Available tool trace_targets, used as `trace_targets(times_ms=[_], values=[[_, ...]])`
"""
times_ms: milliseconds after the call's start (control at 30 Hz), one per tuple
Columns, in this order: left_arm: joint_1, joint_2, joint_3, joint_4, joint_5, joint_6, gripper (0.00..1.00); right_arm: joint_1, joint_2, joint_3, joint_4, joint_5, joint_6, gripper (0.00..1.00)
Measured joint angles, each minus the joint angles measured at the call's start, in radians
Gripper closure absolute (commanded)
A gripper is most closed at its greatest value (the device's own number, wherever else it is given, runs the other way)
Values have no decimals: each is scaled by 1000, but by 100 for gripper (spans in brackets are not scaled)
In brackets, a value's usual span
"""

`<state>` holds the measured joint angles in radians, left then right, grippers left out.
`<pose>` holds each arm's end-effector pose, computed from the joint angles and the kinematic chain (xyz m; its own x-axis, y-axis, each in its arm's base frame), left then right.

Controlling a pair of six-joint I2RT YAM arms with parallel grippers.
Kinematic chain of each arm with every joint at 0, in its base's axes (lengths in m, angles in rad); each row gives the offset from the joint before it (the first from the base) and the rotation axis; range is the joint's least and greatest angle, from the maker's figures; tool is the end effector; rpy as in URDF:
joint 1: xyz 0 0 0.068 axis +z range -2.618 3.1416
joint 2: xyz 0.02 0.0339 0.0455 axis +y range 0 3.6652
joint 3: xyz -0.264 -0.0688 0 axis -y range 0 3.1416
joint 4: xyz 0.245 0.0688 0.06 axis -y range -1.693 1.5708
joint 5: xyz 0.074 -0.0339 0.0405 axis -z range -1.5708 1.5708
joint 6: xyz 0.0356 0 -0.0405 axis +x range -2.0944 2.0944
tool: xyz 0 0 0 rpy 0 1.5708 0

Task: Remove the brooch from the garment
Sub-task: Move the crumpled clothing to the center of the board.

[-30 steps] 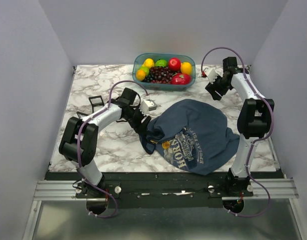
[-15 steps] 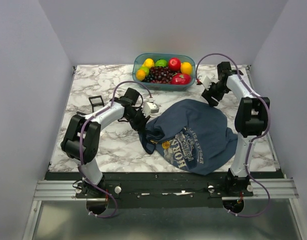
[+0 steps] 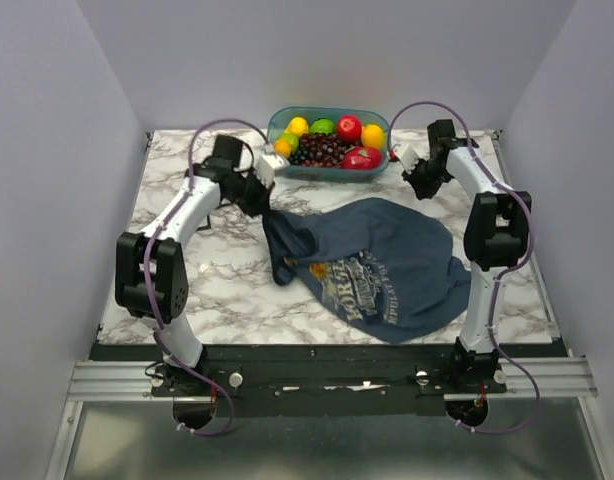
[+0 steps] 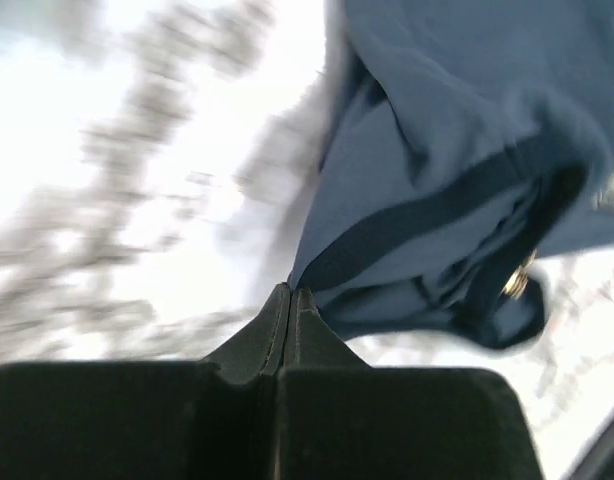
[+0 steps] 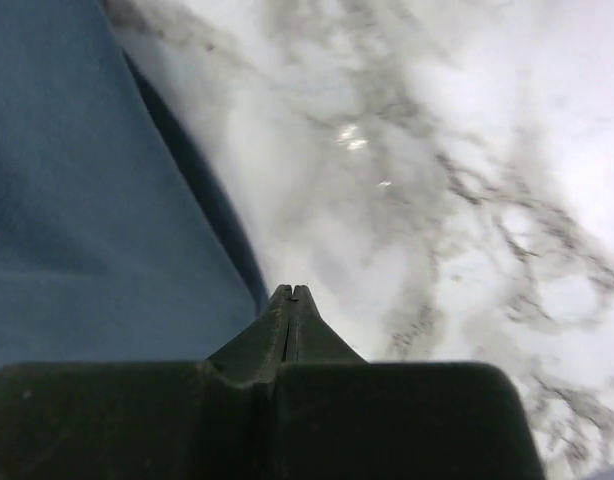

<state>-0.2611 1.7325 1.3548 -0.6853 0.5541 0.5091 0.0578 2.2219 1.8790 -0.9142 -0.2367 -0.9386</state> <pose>0.3459 -0.1118 0.2484 -0.5097 0.5652 -0.6487 0.8190 0.5498 -0.1645 0.4632 0.0352 0.1943 -0.4576 -0.8120 -0.3623 -0.8420 0.5267 -0.1171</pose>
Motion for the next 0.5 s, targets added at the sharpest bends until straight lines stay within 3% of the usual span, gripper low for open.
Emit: trace_targets(times_ms=[167, 333, 367, 433, 467, 500], values=[[150, -8, 216, 22, 6, -23, 100, 2, -266, -185, 134, -31, -2, 99], [173, -68, 238, -10, 40, -11, 100, 38, -683, -522, 213, -77, -111, 99], [168, -84, 215, -18, 50, -8, 100, 52, -737, -581, 215, -86, -127, 82], [164, -122, 142, -32, 63, -3, 100, 80, -793, -687, 223, -102, -137, 61], [161, -140, 97, -33, 67, -3, 100, 89, -793, -730, 222, -112, -132, 45], [160, -154, 58, -32, 71, -4, 100, 99, -772, -745, 221, -114, -113, 41]])
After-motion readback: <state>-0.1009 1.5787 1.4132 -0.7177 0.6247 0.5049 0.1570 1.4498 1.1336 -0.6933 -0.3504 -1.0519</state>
